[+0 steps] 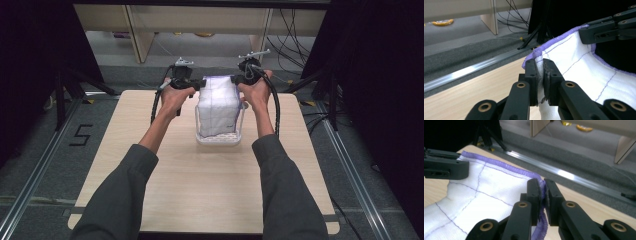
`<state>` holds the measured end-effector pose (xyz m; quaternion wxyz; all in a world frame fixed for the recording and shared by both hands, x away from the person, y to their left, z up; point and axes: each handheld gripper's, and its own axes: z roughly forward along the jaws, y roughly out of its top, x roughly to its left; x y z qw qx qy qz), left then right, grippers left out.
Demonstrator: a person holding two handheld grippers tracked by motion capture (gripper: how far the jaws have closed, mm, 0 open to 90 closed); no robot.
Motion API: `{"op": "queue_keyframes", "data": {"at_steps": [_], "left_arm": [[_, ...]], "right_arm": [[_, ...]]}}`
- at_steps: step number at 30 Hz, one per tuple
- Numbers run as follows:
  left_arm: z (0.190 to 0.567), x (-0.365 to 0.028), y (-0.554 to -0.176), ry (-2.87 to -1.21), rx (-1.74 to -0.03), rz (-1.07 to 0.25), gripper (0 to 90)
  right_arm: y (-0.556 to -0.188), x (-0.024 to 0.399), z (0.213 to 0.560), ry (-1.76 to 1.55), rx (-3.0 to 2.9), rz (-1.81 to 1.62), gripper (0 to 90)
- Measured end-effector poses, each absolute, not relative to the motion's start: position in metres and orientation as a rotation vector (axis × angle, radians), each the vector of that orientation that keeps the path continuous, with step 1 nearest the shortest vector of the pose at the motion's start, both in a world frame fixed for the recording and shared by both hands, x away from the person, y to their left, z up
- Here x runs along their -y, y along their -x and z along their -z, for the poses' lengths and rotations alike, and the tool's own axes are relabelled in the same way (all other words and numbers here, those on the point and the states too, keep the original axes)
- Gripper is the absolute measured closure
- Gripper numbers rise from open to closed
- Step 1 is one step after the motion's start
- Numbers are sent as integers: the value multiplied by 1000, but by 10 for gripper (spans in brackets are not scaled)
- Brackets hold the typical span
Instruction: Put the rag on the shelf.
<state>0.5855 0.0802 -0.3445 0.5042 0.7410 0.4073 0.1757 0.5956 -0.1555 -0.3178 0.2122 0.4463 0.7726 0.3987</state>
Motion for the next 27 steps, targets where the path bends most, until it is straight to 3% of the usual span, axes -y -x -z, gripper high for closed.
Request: {"op": "queue_keyframes", "data": {"at_steps": [11,17,27], "left_arm": [[358,-81,-585,-1872,-988,-398,787],[357,-90,-584,-1835,-1042,-389,630],[349,-107,-574,-1891,-1036,-396,540]], "right_arm": [[-599,163,338,-1320,-2224,-1048,810],[-598,168,339,-1363,-2203,-1060,710],[-591,182,332,-1369,-2169,-1062,661]]}}
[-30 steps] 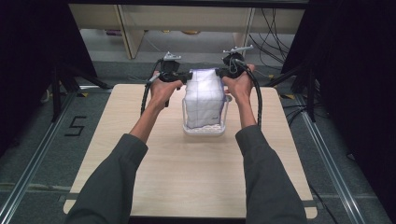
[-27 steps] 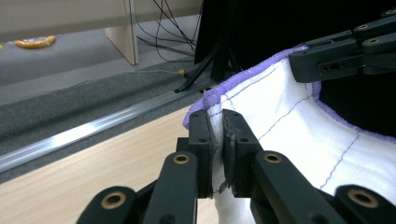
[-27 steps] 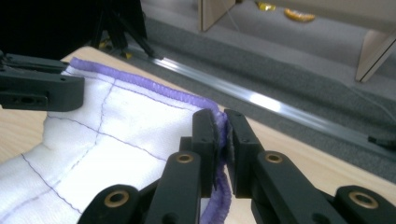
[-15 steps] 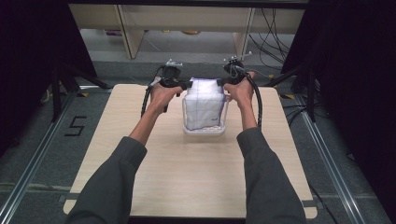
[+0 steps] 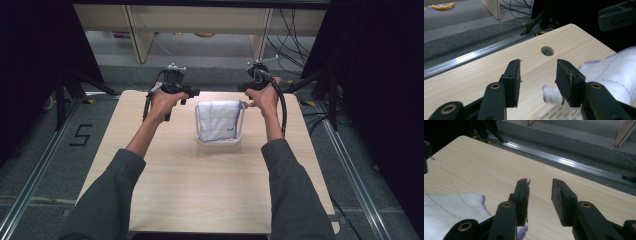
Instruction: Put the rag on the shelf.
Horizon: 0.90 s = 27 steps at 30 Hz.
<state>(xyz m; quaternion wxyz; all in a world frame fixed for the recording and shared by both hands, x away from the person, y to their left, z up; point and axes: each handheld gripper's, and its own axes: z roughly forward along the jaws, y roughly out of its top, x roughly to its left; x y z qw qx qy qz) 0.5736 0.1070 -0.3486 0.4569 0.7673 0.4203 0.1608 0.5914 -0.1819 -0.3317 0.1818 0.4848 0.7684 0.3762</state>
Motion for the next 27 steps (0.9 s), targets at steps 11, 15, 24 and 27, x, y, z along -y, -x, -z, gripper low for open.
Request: {"op": "queue_keyframes", "data": {"at_steps": [11,15,24,27], "left_arm": [[355,-132,-550,-1894,-1008,-363,472],[361,-139,-541,-1893,-1013,-364,452],[372,-150,-519,-1891,-1009,-363,414],[375,-152,-513,-1885,-999,-350,406]], "right_arm": [[-577,199,325,-1375,-2146,-1079,602],[-568,203,323,-1356,-2131,-1080,576],[-551,211,324,-1369,-2133,-1122,541],[-546,216,326,-1351,-2139,-1135,516]]}}
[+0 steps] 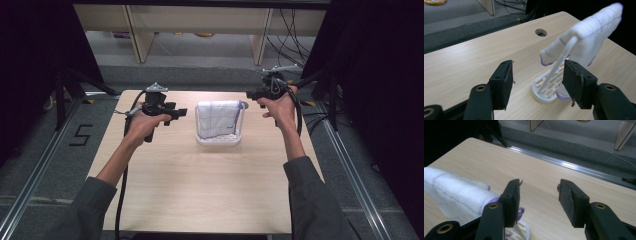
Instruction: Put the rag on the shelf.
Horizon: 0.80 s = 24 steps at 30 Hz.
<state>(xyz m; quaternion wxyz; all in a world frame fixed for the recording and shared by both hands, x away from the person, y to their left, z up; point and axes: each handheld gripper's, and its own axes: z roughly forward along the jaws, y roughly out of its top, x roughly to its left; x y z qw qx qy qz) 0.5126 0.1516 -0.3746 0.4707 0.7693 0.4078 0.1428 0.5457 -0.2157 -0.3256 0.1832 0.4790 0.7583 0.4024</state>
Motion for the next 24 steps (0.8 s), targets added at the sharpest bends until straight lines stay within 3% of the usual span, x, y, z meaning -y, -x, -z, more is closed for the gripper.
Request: {"op": "queue_keyframes", "data": {"at_steps": [24], "left_arm": [[390,-156,-442,-1826,-908,-297,352]], "right_arm": [[-478,228,343,-1246,-2140,-1345,408]]}}
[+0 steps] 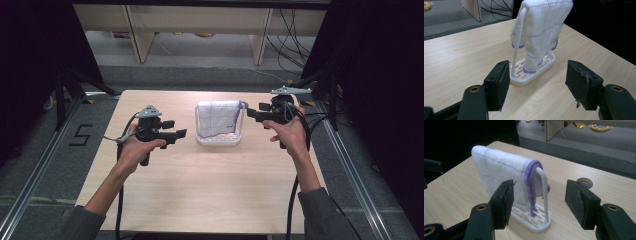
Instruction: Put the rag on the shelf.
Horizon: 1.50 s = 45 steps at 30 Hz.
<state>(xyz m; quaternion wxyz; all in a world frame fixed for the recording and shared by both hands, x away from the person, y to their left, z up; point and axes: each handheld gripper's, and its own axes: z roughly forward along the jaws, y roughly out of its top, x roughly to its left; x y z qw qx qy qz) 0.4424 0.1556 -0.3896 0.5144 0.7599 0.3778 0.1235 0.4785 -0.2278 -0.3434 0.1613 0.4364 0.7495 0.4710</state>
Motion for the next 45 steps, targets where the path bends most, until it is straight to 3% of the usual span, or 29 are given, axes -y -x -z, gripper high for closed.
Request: {"op": "queue_keyframes", "data": {"at_steps": [45], "left_arm": [[447,-157,-374,-1929,-857,-278,270]], "right_arm": [[-421,211,408,-1162,-2262,-1363,361]]}}
